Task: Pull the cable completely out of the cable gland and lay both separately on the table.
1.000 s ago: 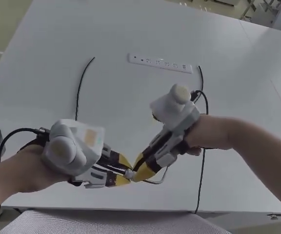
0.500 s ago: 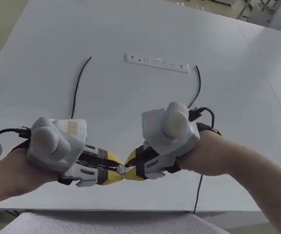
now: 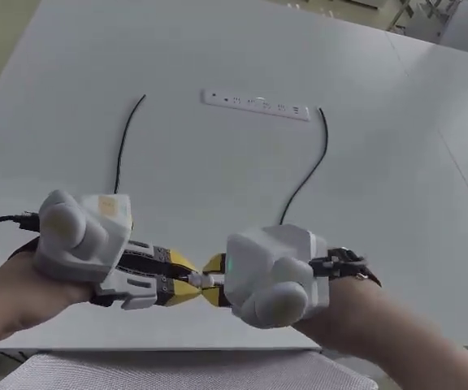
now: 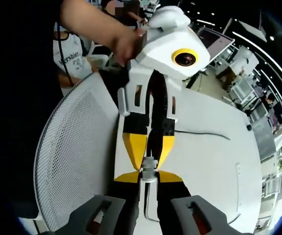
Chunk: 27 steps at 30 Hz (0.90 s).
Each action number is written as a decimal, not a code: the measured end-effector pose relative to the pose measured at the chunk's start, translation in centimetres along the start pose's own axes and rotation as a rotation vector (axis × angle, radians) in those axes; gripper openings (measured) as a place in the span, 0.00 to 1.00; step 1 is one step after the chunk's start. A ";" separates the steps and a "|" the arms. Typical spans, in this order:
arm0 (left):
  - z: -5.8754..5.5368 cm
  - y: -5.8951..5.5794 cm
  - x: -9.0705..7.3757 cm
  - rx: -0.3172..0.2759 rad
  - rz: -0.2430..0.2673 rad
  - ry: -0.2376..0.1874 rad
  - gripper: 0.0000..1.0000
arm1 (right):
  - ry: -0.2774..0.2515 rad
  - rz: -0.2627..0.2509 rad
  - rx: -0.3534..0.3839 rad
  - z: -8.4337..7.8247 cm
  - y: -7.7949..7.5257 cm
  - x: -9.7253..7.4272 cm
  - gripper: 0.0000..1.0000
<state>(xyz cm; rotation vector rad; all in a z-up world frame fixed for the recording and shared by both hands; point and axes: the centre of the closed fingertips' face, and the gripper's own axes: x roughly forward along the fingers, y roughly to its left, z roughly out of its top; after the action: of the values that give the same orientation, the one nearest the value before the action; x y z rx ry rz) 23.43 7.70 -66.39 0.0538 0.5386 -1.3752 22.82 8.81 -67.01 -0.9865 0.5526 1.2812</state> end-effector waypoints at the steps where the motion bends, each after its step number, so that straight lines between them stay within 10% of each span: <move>1: 0.1 0.0 0.0 0.000 0.000 0.000 0.15 | 0.003 -0.005 -0.005 0.0 0.1 0.0 0.07; 9: 0.4 -0.2 0.1 0.005 0.009 -0.017 0.15 | -0.007 -0.013 -0.053 -0.3 -0.2 0.1 0.08; 15: 1.2 0.2 -0.1 0.053 0.033 -0.031 0.15 | -0.030 0.039 0.061 -0.5 -1.2 -0.5 0.08; 23: 1.0 -0.2 0.0 0.153 0.035 0.017 0.16 | -0.113 0.253 0.281 -0.8 -1.9 -2.0 0.14; 27: 0.6 -0.7 0.5 0.222 0.021 0.054 0.16 | -0.104 0.467 0.382 -1.0 -0.4 -2.1 0.17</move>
<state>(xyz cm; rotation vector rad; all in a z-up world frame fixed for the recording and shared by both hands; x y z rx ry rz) 23.02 6.86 -65.86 0.2764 0.4270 -1.4116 22.90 6.89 -65.69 -0.4809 0.9431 1.5513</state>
